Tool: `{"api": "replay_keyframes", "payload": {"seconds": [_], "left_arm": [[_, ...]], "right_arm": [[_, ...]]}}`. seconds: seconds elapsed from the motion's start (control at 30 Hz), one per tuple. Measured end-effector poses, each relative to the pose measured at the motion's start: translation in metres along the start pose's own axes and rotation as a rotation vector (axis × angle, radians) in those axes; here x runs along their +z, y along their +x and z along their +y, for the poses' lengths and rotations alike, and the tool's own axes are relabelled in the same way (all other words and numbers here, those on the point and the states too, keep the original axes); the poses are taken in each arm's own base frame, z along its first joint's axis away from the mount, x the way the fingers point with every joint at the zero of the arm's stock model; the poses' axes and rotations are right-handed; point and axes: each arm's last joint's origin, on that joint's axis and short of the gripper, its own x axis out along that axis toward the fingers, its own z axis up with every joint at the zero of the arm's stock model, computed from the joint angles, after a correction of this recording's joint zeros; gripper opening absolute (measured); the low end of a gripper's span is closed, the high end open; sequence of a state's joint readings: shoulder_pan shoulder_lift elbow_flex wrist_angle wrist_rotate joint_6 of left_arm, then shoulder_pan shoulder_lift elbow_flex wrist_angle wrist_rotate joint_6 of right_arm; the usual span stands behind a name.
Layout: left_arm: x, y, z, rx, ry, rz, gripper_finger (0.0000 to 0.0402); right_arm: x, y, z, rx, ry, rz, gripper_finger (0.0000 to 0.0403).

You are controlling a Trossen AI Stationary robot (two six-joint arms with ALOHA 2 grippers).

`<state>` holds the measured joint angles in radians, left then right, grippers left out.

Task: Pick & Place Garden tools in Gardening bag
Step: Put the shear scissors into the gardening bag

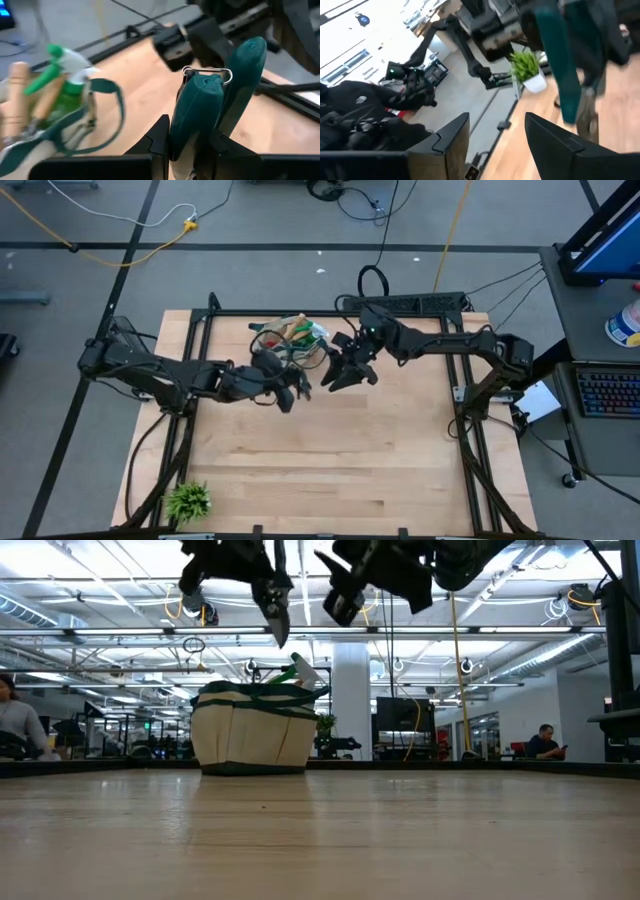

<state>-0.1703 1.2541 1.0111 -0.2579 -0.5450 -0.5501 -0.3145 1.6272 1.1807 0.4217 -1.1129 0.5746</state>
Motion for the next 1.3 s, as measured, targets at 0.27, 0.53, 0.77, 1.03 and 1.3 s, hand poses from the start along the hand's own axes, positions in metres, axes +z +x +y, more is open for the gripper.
{"api": "replay_keyframes", "payload": {"seconds": [0.27,0.53,0.77,1.03,1.3], "left_arm": [[0.009,-0.009,0.02,0.128,0.002,-0.034,0.0049],[0.036,-0.014,0.036,0.21,0.046,-0.043,0.0049],[0.067,-0.019,0.053,0.275,0.125,-0.041,0.0049],[0.085,-0.019,0.082,0.328,0.161,0.016,0.0049],[0.09,-0.004,0.111,0.32,0.129,0.092,0.0049]], "right_arm": [[-0.03,-0.015,-0.02,-0.04,0.066,0.031,0.0108],[-0.068,-0.025,-0.035,-0.081,0.127,0.059,0.0007],[-0.086,-0.028,-0.039,-0.091,0.159,0.079,0.0002],[-0.1,-0.03,-0.041,-0.096,0.145,0.096,0.0001],[-0.105,-0.033,-0.036,-0.101,0.023,0.102,0.0]]}}
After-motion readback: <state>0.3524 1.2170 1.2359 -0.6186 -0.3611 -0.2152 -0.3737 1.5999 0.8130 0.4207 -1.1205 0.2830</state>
